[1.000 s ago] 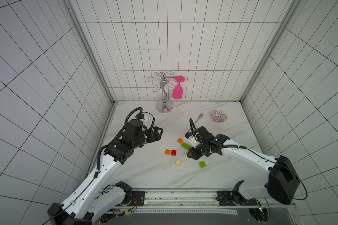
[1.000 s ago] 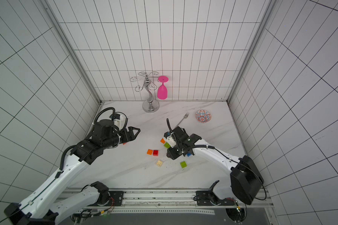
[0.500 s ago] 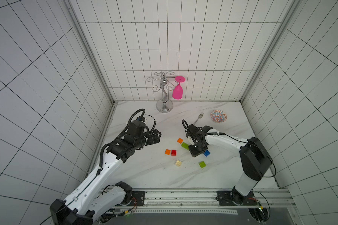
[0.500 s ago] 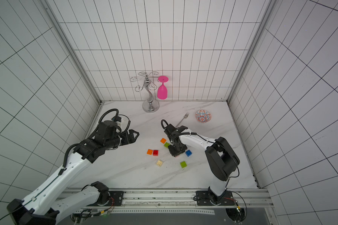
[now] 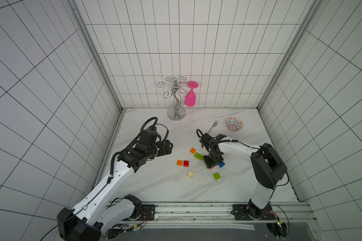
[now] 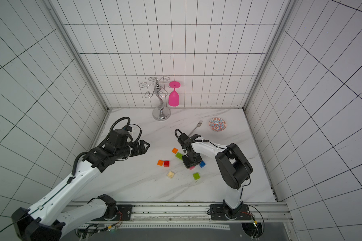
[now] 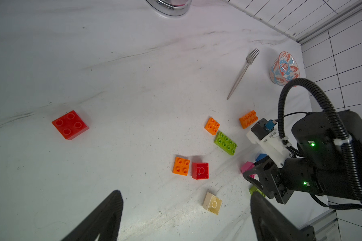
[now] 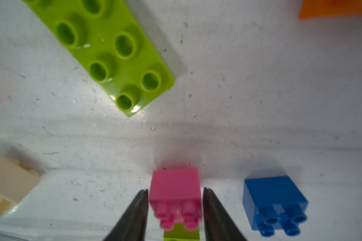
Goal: Assemble the letter r with lego
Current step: Adjust the lego brick at the center of the board.
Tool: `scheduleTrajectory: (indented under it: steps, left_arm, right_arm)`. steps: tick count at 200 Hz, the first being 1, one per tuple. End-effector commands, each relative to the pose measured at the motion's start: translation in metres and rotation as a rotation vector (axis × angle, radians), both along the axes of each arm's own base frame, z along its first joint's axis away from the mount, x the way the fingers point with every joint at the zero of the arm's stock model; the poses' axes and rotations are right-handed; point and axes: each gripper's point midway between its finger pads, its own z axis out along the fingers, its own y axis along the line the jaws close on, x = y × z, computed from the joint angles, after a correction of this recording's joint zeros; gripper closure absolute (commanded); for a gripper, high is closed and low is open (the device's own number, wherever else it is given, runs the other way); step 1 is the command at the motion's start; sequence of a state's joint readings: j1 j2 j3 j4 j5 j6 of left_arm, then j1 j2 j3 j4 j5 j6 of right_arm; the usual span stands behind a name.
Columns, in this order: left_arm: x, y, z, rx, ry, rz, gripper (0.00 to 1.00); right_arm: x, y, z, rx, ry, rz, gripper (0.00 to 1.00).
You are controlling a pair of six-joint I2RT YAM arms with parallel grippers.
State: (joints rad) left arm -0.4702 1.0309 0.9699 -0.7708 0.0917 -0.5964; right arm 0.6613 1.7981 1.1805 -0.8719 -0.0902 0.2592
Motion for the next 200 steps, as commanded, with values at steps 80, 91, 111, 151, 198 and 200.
scheduleTrajectory:
  steps: [80,91,111,151,198,200]
  left_arm:
    - [-0.013,-0.055,-0.051,0.217,0.056,-0.115,0.32]
    - [-0.018,-0.073,-0.066,0.247,0.097,-0.150,0.35]
    - [-0.022,-0.095,-0.097,0.337,0.162,-0.171,0.35]
    - [-0.012,-0.106,-0.133,0.453,0.236,-0.088,0.35]
    - [-0.008,-0.120,-0.157,0.455,0.283,-0.109,0.47]
    - [-0.007,-0.120,-0.158,0.456,0.283,-0.109,0.48]
  right_arm:
    - [0.026,0.003,0.123,0.614,-0.431,-0.232,0.39]
    - [0.027,-0.006,0.133,0.697,-0.461,-0.300,0.40]
    - [0.027,-0.025,0.135,0.742,-0.469,-0.405,0.40]
    - [0.022,-0.057,0.123,0.644,-0.494,-0.540,0.35]
    - [0.018,-0.055,0.122,0.659,-0.484,-0.526,0.35]
    - [0.018,-0.055,0.122,0.660,-0.485,-0.526,0.35]
